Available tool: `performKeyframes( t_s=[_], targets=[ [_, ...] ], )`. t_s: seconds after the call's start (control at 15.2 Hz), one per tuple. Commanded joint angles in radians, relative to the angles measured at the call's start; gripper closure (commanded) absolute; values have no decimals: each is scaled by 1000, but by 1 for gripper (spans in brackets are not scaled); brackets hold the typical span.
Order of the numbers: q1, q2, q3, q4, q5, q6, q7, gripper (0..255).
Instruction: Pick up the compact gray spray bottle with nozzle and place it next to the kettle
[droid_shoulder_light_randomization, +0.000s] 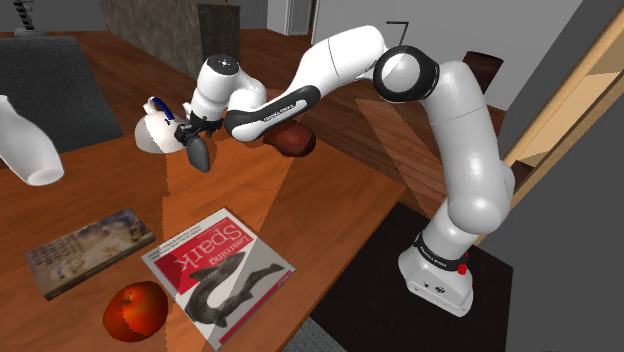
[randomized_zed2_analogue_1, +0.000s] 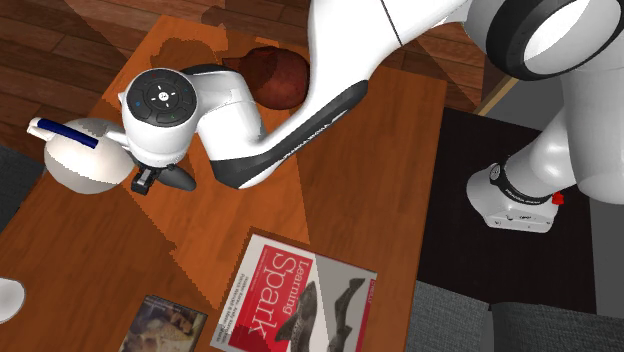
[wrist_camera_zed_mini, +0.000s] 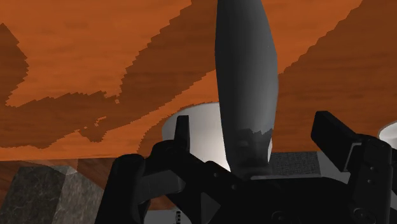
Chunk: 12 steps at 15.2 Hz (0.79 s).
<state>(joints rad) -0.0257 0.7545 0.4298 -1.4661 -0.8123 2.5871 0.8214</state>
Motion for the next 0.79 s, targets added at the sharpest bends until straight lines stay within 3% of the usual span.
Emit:
performKeyframes(
  t_s=[0.0, 0.2, 0.73],
  targets=[
    [-10, -36, 10, -33, 8, -4, 1, 0],
    [-42, -133, 43, -117, 37, -19, -4, 0],
    [-42, -133, 43, -117, 37, -19, -4, 0]
  ],
)
